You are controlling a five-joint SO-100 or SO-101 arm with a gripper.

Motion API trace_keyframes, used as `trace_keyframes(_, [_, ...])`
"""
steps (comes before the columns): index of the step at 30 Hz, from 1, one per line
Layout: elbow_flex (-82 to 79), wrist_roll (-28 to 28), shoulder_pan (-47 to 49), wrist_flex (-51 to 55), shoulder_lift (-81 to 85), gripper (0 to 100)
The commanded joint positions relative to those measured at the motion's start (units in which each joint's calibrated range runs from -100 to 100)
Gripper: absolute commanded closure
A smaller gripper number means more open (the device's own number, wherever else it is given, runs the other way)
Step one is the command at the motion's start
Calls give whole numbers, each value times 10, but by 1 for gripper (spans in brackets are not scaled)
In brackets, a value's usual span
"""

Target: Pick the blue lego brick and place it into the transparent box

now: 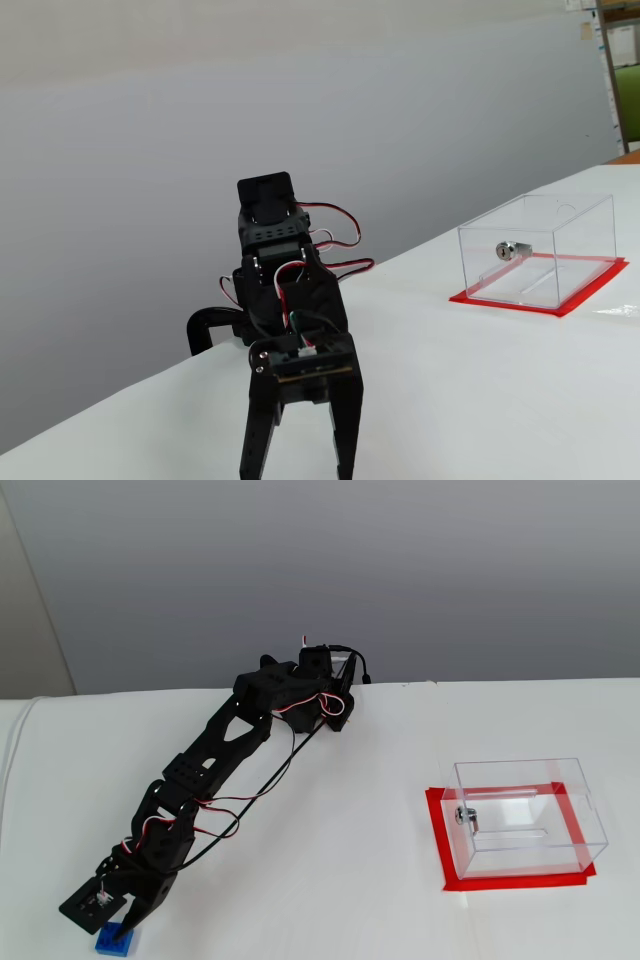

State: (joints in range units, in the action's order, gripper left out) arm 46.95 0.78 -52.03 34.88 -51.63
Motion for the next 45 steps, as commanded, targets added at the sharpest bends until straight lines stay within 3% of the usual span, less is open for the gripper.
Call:
trace_keyframes(1, [8,-55,5,-2,50,73])
trace_keyframes(6, [8,-131,8,-3,45,74])
trace_keyframes(19, [8,-244,21,-4,45,74])
trace_keyframes(28, [9,-250,6,-1,45,74])
trace_keyframes(37, [8,-293,-11,0,44,74])
trace_keyframes(42, [10,-283,-16,-1,45,73])
trace_keyframes(45, [12,-224,-18,-6,53,73])
